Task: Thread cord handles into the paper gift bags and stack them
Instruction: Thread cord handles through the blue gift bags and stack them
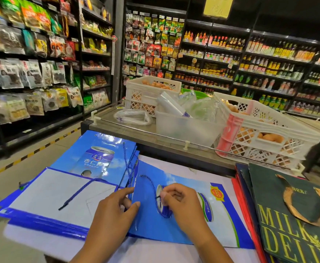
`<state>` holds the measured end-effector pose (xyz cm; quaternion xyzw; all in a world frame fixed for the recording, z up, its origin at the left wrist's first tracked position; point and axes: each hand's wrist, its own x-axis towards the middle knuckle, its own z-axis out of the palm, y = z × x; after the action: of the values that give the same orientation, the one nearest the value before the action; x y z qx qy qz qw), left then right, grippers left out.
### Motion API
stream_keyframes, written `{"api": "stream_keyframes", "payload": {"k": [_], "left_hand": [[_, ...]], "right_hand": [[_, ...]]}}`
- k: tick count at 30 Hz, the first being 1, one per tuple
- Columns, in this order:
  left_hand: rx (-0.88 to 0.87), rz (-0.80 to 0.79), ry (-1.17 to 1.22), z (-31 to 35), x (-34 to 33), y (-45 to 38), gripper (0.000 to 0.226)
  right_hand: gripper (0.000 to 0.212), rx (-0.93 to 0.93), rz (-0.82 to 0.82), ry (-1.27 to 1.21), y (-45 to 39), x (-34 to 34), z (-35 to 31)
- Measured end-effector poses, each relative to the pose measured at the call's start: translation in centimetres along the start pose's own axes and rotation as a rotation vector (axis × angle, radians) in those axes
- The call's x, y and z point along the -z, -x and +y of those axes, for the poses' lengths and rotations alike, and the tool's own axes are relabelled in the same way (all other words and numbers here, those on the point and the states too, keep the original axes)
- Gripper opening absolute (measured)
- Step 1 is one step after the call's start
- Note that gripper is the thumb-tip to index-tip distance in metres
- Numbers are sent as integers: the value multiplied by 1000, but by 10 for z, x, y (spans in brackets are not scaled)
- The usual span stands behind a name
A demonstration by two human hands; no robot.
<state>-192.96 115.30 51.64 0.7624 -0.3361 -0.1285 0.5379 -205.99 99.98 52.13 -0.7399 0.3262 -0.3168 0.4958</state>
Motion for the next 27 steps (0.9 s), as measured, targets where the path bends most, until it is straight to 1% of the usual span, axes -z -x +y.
{"api": "stream_keyframes", "payload": {"k": [2, 7, 9, 11, 12, 14, 15, 17, 22, 27], "left_hand": [[21, 4, 8, -4, -4, 2, 31], [29, -13, 55, -10, -9, 0, 27], [43, -25, 132, -11, -9, 1, 25], [81, -35, 229, -14, -8, 2, 25], [97, -49, 272, -15, -8, 2, 29], [107, -97, 309, -17, -6, 3, 45], [92, -120, 285, -18, -5, 3, 52], [50, -147, 206, -19, -5, 2, 58], [1, -137, 207, -16, -5, 3, 41], [-1, -132, 191, -17, -6, 3, 37]], "right_hand": [[11, 36, -19, -52, 0, -6, -3], [27, 41, -91, -140, 9, -15, 4], [25, 44, -136, -140, 12, -15, 5], [22, 43, -146, -143, 12, -15, 6], [22, 40, -140, -154, 12, -15, 7], [24, 37, -147, -174, 12, -15, 8], [24, 35, -163, -175, 13, -15, 7], [24, 26, -195, -180, 16, -17, 7], [24, 34, -187, -198, 18, -14, 6], [22, 36, -149, -154, 19, -14, 5]]}}
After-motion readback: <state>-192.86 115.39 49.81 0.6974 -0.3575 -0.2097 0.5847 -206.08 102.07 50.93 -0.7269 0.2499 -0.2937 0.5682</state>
